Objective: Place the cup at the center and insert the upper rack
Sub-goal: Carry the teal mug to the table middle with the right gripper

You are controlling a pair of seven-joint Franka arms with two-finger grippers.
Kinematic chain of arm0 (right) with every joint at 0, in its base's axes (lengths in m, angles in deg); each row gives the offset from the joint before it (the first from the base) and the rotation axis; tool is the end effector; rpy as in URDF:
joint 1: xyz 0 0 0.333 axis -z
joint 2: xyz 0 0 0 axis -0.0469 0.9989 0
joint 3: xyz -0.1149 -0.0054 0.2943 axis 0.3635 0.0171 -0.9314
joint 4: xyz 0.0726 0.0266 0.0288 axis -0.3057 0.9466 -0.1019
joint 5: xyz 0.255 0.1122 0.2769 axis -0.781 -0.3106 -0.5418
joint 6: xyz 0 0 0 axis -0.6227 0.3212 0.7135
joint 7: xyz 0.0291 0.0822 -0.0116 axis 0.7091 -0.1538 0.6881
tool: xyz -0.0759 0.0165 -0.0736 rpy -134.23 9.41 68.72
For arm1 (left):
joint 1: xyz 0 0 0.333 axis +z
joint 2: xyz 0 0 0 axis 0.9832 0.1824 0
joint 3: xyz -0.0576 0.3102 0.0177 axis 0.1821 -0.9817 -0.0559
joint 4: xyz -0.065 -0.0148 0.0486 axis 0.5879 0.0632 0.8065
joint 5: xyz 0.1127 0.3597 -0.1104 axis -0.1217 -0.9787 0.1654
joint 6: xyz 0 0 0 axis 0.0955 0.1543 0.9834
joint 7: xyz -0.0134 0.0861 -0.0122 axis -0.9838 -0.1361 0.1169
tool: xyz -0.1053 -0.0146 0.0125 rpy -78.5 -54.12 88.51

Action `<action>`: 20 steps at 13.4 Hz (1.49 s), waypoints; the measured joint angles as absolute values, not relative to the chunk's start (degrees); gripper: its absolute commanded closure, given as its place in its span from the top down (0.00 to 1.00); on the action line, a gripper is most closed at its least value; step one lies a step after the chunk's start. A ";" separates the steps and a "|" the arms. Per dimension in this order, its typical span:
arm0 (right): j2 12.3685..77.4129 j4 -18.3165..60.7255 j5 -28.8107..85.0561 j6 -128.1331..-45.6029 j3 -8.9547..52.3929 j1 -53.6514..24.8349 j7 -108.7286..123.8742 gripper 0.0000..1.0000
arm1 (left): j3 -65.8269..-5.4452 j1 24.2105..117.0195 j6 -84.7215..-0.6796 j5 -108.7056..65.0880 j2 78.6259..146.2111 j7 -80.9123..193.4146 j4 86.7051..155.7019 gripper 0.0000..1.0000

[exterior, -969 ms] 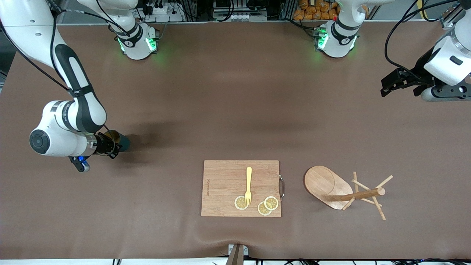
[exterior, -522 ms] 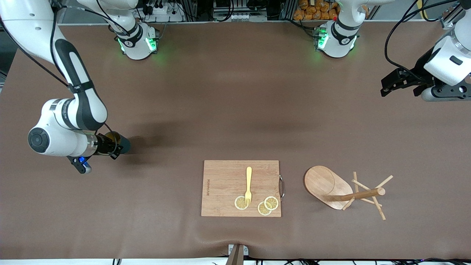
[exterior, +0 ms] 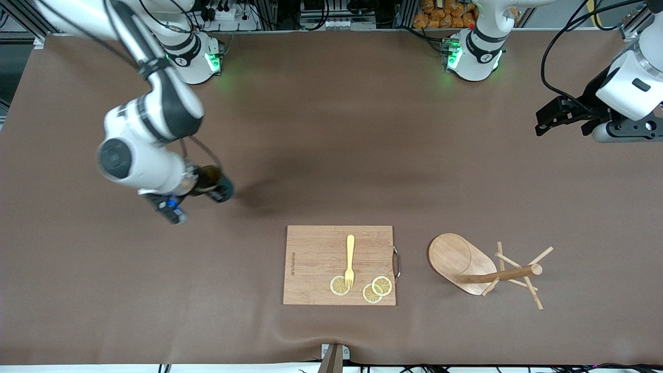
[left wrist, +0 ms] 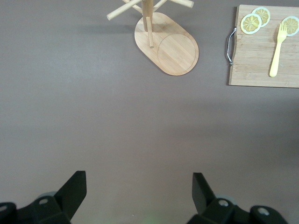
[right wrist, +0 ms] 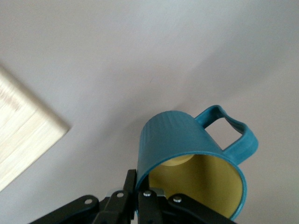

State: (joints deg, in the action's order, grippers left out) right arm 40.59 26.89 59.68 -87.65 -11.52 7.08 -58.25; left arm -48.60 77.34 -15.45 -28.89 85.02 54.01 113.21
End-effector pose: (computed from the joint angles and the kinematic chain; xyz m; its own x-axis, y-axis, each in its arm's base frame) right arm 0.5743 0.2333 0.3653 0.7333 -0.6314 -0.2523 -0.6570 -0.7535 -0.0239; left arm 0.5390 -0.0747 0.6282 0.9997 0.0220 -0.0068 0.0221 -0.9993 0.0298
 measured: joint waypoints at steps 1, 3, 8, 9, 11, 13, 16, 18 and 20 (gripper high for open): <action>40.59 26.66 59.68 -87.71 -14.05 6.89 -60.88 0.00 | -48.58 77.33 -15.55 -28.89 85.02 54.01 113.21 1.00; 40.59 26.55 59.68 -88.05 -18.27 6.57 -63.99 0.00 | -48.55 77.32 -16.02 -28.89 85.09 54.01 113.22 1.00; 41.73 26.64 59.76 -92.63 -24.72 3.14 -70.11 0.00 | -48.53 77.32 -17.30 -28.89 86.33 54.01 113.29 1.00; 42.32 26.67 59.90 -93.63 -24.91 1.31 -70.90 0.00 | -48.53 77.32 -17.45 -28.89 86.63 54.01 113.29 1.00; 44.11 26.67 62.17 -96.62 -25.05 -2.41 -76.13 0.00 | -48.52 77.32 -17.66 -28.89 87.05 54.01 113.29 1.00; 47.14 25.68 66.53 -98.99 -25.08 -6.07 -84.05 0.00 | -48.51 77.32 -17.70 -28.89 87.13 54.01 113.29 1.00; 53.74 21.51 74.10 -99.64 -25.03 -11.06 -97.22 0.00 | -48.50 77.32 -17.70 -28.89 87.29 54.01 113.31 1.00; 57.34 19.32 76.98 -99.78 -24.99 -12.41 -103.27 0.00 | -48.51 77.32 -17.80 -28.89 87.67 54.01 113.31 1.00; 59.48 18.54 77.51 -101.62 -24.97 -13.35 -106.75 0.00 | -48.50 77.32 -18.24 -28.89 88.33 54.03 113.32 1.00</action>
State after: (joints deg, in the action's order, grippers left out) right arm 59.48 18.54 77.51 -101.62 -24.97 -13.35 -106.75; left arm -48.50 77.32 -18.24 -28.89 88.33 54.03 113.32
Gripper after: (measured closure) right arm 0.956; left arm 0.000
